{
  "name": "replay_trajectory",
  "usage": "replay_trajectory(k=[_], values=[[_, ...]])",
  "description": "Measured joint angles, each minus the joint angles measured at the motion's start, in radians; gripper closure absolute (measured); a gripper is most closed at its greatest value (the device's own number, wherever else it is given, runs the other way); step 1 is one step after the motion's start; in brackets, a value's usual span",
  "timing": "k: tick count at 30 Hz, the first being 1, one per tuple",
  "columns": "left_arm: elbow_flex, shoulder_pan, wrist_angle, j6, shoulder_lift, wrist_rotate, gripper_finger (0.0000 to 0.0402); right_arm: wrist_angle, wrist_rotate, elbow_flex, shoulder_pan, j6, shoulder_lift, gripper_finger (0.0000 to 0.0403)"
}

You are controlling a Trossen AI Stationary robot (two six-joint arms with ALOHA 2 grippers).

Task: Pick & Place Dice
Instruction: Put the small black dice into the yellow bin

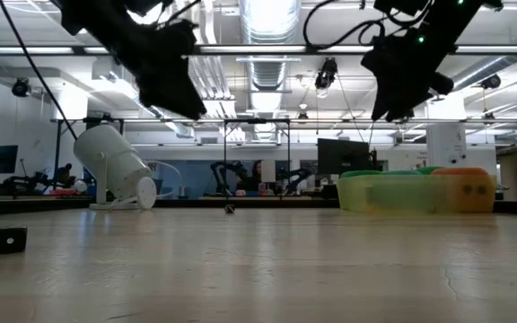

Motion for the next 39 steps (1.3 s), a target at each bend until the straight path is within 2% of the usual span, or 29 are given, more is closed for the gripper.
replay_trajectory(k=[9,16,20,25,33,39], values=[[-0.006,0.114,-0.031,-0.016,0.03,0.001,0.0192,0.065,0.002,-0.001,0.146,-0.028,0.0,0.0216],[0.001,0.18,-0.034,-0.053,0.155,0.004,0.0194,0.117,0.003,-0.001,0.241,-0.041,0.0,0.0216],[0.021,0.227,0.008,-0.137,0.234,0.004,0.0193,0.133,0.003,-0.001,0.282,-0.045,0.0,0.0216],[0.075,0.28,0.052,-0.205,0.35,0.003,0.0195,0.152,0.005,-0.001,0.308,-0.045,0.0,0.0216],[0.171,0.323,0.092,-0.21,0.517,0.004,0.0197,0.152,0.008,-0.001,0.308,-0.045,0.001,0.0216],[0.204,0.323,0.103,-0.226,0.559,0.081,0.0197,0.151,0.008,-0.002,0.307,-0.045,0.0,0.0216]])
